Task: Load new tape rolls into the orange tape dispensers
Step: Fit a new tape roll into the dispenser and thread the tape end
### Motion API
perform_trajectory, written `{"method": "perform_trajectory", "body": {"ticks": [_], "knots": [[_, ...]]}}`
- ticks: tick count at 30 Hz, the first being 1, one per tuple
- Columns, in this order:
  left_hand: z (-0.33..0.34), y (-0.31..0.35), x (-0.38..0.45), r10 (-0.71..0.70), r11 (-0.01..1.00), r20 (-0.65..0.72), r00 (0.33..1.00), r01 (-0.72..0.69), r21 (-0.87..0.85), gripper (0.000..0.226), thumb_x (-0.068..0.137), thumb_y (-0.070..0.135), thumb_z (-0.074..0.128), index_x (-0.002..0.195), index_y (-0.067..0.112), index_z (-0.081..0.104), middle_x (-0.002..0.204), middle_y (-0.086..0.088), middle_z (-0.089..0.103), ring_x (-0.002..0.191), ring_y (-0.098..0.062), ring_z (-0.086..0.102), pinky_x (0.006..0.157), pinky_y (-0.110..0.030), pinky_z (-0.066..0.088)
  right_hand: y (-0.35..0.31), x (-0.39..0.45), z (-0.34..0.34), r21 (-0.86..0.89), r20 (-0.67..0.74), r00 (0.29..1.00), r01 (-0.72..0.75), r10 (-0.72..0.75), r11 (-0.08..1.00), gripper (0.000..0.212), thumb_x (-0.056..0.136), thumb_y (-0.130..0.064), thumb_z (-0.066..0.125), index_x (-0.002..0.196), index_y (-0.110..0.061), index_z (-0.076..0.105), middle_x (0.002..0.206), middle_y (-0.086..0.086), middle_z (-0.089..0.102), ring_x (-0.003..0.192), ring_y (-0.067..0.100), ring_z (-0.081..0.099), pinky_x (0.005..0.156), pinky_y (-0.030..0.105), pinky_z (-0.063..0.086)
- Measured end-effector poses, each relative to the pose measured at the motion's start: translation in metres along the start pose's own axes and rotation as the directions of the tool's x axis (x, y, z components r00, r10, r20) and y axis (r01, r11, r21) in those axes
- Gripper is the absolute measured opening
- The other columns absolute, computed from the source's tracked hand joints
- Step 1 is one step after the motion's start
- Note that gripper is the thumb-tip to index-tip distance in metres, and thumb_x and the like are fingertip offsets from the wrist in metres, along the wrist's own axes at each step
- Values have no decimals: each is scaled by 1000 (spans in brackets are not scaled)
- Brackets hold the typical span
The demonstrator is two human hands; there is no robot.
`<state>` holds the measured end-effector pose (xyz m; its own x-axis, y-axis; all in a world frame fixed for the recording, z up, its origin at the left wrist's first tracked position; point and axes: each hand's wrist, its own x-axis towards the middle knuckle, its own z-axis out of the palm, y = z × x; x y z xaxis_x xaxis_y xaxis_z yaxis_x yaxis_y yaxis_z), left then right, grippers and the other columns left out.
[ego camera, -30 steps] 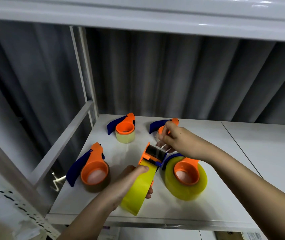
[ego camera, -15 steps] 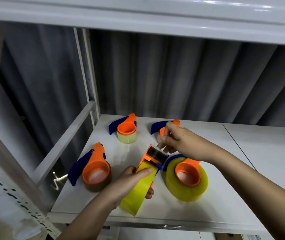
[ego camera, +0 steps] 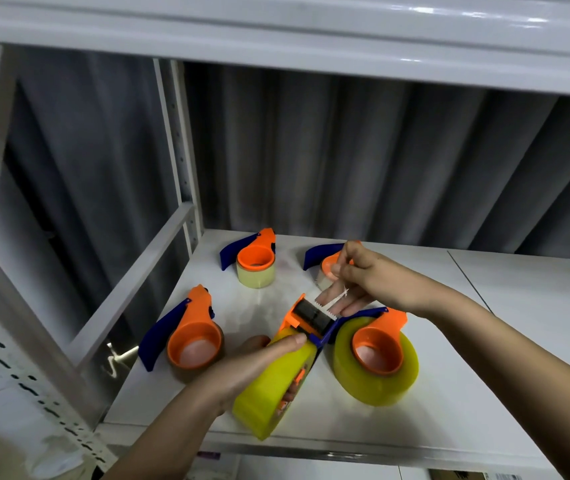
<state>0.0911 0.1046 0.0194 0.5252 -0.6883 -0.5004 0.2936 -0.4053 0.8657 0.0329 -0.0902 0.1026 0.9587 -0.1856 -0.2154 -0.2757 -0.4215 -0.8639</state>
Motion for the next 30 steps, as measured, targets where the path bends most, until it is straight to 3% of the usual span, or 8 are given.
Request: {"method": "perform_trajectory", "body": {"ticks": [3, 6, 8, 19, 24, 26, 28, 30], "knots": [[-2, -3, 2, 56, 998, -46, 997, -55, 36, 53, 72, 56, 70, 108, 18, 66, 96, -4, 75, 88, -20, 71, 87, -37, 56, 0, 0, -1, 12, 2, 1000, -1, 1, 1000, 16, 103, -20, 38, 88, -14, 36, 94, 17, 73, 80, 32, 71, 70, 35, 59], [-1, -3, 0, 42, 998, -9, 999, -43, -38, 19, 89, 30, 61, 102, 16, 62, 79, -1, 73, 67, -11, 71, 63, -24, 57, 1, 1, -4, 37, 5, 1000, -12, 12, 999, 16, 104, -20, 36, 90, -13, 35, 95, 18, 73, 84, 35, 71, 74, 39, 59], [0, -1, -4, 39, 997, 24, 999, -37, -68, 16, 92, 21, 57, 105, 11, 59, 75, -4, 72, 60, -11, 70, 54, -21, 54, 2, 2, -6, 62, 20, 1000, -23, 22, 998, 16, 104, -20, 35, 90, -12, 35, 96, 20, 72, 84, 35, 71, 73, 39, 59], [11, -1, -7, 111, 982, -50, 993, -117, -148, 8, 94, 16, 54, 89, 14, 60, 56, 4, 69, 48, -5, 65, 46, -16, 52, 14, 22, -18, 90, 140, 989, -51, 38, 995, 12, 102, -21, 42, 99, -10, 40, 97, 20, 73, 81, 30, 72, 70, 34, 60], [18, -1, -7, 109, 968, -117, 987, -132, -211, 13, 94, 16, 54, 100, 5, 58, 58, -1, 70, 50, -10, 67, 47, -18, 52, 11, 36, -19, 95, 180, 983, -41, 23, 995, 13, 101, -22, 43, 95, -11, 42, 97, 21, 72, 76, 26, 72, 66, 31, 59], [15, -1, -6, 93, 985, -138, 986, -111, -131, 17, 94, 30, 52, 93, 13, 57, 61, 2, 71, 57, -8, 68, 54, -18, 54, 4, 39, -19, 84, 222, 975, -40, 21, 996, 14, 102, -22, 43, 93, -12, 42, 99, 23, 71, 78, 27, 72, 67, 31, 59], [3, -2, -2, 100, 975, -197, 975, -57, 213, 35, 91, 55, 42, 88, 23, 55, 79, 2, 67, 79, -14, 67, 73, -26, 52, -2, 42, -20, 64, 260, 965, -47, 29, 997, 15, 102, -22, 43, 91, -13, 42, 102, 25, 70, 79, 28, 72, 65, 30, 59], [-10, -2, 3, 233, 816, -305, 923, -15, 578, 49, 87, 68, 29, 92, 26, 53, 89, 5, 61, 86, -15, 60, 78, -32, 46, -7, 47, -21, 39, 283, 958, -54, 41, 998, 15, 102, -22, 41, 91, -12, 40, 104, 26, 69, 80, 29, 73, 64, 30, 59]]}}
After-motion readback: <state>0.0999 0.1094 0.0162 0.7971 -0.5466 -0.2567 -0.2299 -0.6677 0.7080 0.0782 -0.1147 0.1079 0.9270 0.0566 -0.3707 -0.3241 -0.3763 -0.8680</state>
